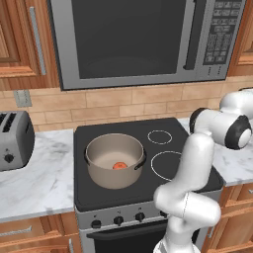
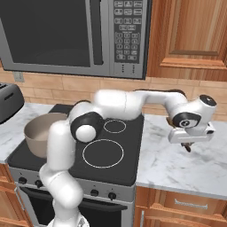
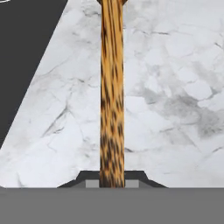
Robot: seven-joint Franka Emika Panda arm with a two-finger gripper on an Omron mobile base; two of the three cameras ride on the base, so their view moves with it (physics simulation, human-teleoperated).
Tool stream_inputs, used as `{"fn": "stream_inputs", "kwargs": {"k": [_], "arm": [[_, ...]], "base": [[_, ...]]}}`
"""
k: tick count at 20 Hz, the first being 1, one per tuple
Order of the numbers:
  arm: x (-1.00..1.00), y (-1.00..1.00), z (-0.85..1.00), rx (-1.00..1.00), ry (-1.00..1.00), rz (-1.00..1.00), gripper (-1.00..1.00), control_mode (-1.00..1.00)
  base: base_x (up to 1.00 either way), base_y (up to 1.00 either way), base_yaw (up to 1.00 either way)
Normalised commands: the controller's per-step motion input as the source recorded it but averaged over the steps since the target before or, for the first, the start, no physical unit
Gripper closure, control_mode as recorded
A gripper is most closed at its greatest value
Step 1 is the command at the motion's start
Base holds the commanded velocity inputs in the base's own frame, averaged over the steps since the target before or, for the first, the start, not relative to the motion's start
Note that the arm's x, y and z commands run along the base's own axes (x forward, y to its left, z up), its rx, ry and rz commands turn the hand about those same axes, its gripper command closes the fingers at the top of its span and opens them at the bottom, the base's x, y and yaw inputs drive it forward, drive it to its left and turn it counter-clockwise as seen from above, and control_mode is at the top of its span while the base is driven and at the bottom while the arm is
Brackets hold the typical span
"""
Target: Put the broccoli and squash in the pot. Retrieve the spatula and lightly stir the vegetables in the pot.
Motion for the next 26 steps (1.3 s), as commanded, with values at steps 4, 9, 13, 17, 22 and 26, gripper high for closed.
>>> {"fn": "stream_inputs", "kwargs": {"k": [4, 9, 13, 17, 22, 26], "arm": [[-0.46, 0.74, 0.54, -0.08, -0.03, 0.22, 1.00, -1.00], [-0.38, 0.98, 0.07, -0.14, -0.17, 0.19, 1.00, -1.00], [-0.36, 0.94, 0.02, -0.17, -0.21, 0.10, 1.00, -1.00], [-0.32, 0.90, 0.42, -0.16, -0.06, 0.08, 1.00, -1.00], [-0.17, 1.00, 0.65, -0.19, 0.01, 0.11, 1.00, -1.00], [-0.02, 0.97, 0.71, -0.15, 0.13, 0.15, 1.00, -1.00]], "base": [[0.00, 0.00, 0.00], [0.00, 0.00, 0.00], [0.00, 0.00, 0.00], [0.00, 0.00, 0.00], [0.00, 0.00, 0.00], [0.00, 0.00, 0.00]]}}
